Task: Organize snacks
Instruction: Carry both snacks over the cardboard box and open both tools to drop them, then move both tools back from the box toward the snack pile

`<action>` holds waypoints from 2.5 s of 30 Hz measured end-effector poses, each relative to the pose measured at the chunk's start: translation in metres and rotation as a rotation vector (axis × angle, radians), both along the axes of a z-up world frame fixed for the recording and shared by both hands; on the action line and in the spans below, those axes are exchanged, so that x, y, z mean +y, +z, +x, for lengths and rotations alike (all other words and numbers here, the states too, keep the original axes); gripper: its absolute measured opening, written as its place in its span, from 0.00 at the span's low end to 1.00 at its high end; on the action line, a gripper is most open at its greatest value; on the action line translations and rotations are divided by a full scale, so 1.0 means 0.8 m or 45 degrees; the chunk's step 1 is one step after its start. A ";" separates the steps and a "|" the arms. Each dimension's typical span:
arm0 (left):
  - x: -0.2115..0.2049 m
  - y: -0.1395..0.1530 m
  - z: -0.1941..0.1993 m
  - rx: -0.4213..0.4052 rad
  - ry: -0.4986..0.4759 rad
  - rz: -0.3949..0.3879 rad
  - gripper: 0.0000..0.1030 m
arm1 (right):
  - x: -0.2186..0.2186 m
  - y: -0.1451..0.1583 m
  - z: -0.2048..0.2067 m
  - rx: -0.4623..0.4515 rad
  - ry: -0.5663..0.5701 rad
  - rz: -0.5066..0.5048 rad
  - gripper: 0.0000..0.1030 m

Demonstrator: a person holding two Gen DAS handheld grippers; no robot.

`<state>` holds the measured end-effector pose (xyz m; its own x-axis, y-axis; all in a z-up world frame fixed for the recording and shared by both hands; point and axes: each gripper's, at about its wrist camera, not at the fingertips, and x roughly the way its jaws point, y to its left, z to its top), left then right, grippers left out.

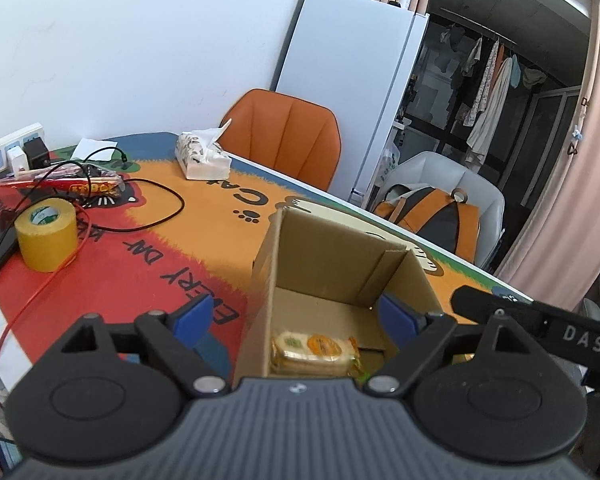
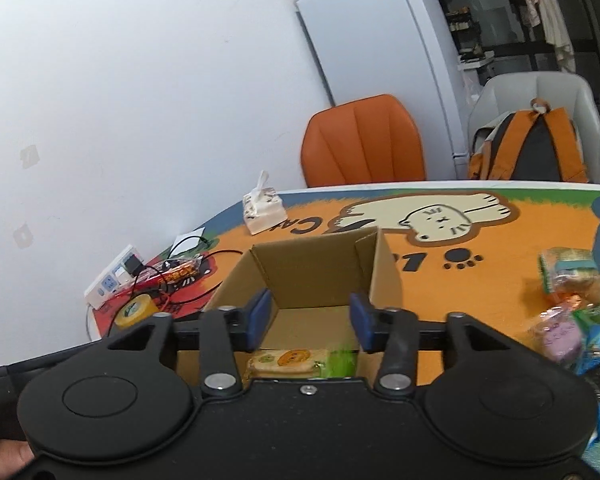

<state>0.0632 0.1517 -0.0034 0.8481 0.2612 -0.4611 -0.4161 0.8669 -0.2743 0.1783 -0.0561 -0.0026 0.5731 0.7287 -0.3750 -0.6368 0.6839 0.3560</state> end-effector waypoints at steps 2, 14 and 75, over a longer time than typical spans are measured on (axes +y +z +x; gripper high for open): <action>-0.006 -0.001 -0.001 0.000 0.000 0.004 0.89 | -0.011 0.001 -0.004 -0.008 -0.016 -0.003 0.51; -0.039 -0.001 -0.013 0.053 -0.035 -0.008 0.96 | -0.076 0.000 -0.031 -0.016 -0.110 -0.042 0.83; -0.226 -0.048 0.050 0.029 -0.475 0.018 0.87 | -0.300 -0.077 0.006 0.081 -0.463 -0.157 0.77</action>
